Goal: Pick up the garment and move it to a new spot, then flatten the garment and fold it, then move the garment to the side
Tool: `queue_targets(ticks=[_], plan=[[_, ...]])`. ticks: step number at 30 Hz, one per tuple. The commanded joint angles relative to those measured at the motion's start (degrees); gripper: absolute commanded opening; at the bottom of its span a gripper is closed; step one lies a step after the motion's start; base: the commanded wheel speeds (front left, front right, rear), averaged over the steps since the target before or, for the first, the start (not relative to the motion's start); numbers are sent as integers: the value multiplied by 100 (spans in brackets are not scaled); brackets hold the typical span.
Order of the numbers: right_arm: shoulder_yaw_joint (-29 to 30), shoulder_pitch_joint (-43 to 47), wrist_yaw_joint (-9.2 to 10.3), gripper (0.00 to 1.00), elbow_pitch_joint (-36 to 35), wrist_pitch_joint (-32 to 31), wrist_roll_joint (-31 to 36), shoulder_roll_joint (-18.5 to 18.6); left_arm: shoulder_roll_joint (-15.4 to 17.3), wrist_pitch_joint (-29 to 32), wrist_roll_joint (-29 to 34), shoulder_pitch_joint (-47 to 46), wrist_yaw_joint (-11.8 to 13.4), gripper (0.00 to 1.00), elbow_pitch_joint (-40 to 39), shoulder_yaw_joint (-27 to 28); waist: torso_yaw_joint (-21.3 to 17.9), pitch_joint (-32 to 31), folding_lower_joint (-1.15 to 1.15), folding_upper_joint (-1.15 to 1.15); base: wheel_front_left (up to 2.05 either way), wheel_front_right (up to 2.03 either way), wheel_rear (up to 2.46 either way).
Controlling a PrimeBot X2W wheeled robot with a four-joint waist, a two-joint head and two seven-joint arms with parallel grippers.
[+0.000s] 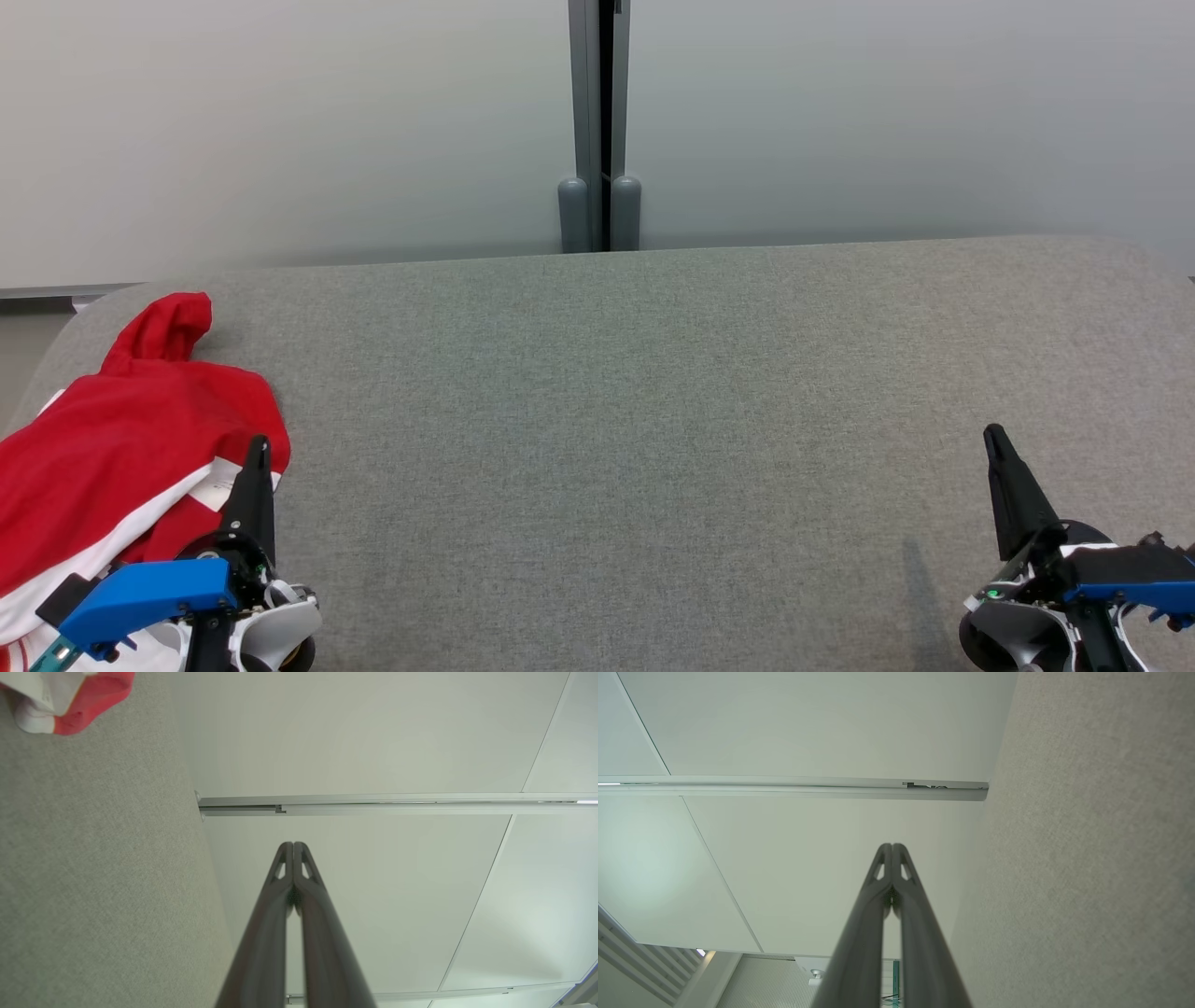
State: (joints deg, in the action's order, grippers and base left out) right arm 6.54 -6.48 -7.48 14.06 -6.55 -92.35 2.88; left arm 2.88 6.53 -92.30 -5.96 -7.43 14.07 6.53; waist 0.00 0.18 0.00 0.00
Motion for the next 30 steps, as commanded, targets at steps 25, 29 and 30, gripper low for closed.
queue_targets(ticks=[25,29,30], plan=[[7,68,-2,0,-25,-12,-14,-4,-6,16,-22,-50,-12,0,-23,9,0,0,0,0,0,0,0],[7,69,-2,0,-25,-12,-14,-4,-6,16,-22,-50,-12,0,-23,9,0,0,0,0,0,0,0],[7,69,-2,0,-25,-12,-14,-4,-6,16,-22,-50,-12,0,-23,9,0,0,0,0,0,0,0]])
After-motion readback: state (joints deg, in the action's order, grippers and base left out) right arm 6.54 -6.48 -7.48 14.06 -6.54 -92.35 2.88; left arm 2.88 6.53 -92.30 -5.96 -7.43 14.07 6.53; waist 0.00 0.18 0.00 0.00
